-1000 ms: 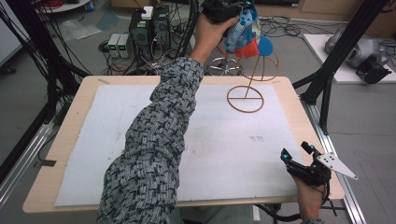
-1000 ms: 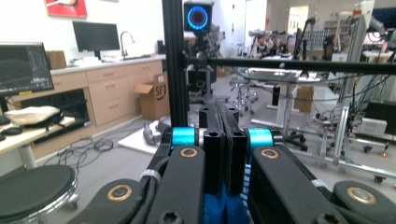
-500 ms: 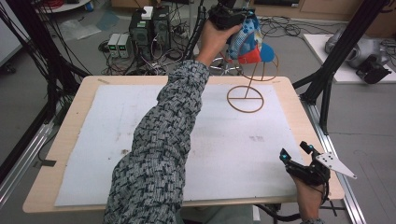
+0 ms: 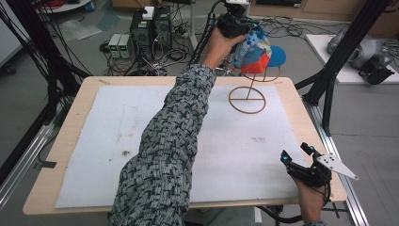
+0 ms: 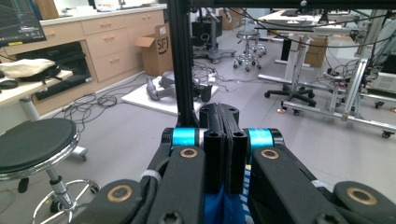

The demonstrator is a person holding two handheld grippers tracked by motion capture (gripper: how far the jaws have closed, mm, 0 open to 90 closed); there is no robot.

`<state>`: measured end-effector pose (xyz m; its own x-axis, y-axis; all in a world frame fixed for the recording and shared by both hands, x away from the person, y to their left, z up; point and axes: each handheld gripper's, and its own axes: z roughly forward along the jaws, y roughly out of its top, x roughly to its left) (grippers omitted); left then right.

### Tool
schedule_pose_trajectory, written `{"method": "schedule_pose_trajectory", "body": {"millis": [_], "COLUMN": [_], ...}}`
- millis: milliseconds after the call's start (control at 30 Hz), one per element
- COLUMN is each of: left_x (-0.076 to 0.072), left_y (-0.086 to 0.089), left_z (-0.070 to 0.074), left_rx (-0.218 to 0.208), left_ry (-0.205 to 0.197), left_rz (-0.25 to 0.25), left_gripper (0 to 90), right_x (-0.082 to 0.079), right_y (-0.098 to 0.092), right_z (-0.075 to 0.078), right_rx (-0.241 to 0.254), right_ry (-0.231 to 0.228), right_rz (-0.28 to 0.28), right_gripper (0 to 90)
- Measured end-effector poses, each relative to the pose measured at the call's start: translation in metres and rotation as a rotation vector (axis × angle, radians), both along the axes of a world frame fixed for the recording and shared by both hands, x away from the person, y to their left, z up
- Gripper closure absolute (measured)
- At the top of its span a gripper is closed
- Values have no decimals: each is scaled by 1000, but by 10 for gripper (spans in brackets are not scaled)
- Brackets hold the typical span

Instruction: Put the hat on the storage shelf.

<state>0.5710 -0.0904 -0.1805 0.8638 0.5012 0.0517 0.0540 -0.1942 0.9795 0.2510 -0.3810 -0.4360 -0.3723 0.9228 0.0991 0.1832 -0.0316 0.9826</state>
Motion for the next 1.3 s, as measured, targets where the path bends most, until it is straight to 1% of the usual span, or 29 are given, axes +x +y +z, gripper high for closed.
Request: {"method": "schedule_pose_trajectory", "body": {"millis": [33, 100, 133, 233, 400, 500, 633, 733, 900, 967, 1067, 1133, 1200, 1267, 1300], "left_x": [0, 1, 1, 3, 4, 5, 6, 5, 5, 5, 6, 5, 5, 6, 6], "left_y": [-1, -4, -6, -11, -19, -23, -29, -35, -42, -43, -43, -42, -42, -42, -42], "left_z": [-1, -4, -5, -10, -18, -22, -29, -33, -39, -41, -42, -42, -43, -43, -44], "left_rx": [3, 15, 20, 33, 53, 70, 87, 113, 125, 135, 136, 135, 146, 156, 155], "left_ry": [2, 3, 5, 14, 11, 17, 27, 14, 18, 14, 17, 14, 5, 4, 12], "left_rz": [-3, -5, -5, 1, -2, -4, -17, -22, -31, -35, -38, -45, -45, -38, -38], "left_gripper": [885, 885, 885, 885, 885, 885, 884, 884, 883, 881, 879, 877, 869, 844, 825], "right_x": [0, 0, 0, 1, 1, 2, 2, 3, 3, 3, 3, 3, 3, 3, 3], "right_y": [0, 0, 1, 1, 0, -1, 0, 1, 2, 2, 1, 0, 0, 1, 1], "right_z": [0, 0, 0, -1, -1, -1, -1, -1, -1, -1, -1, -1, -1, -1, -1], "right_rx": [1, -4, 2, -1, -1, -1, 1, -5, -7, -6, -4, -4, -6, -8, -5], "right_ry": [10, 1, 12, 4, 11, 9, 13, 10, 13, 12, 10, 15, 15, 15, 18], "right_rz": [0, 3, -1, 4, 4, 5, 8, 13, 18, 18, 17, 14, 16, 16, 16], "right_gripper": [122, 122, 122, 122, 122, 122, 122, 122, 122, 122, 122, 122, 122, 122, 122]}}
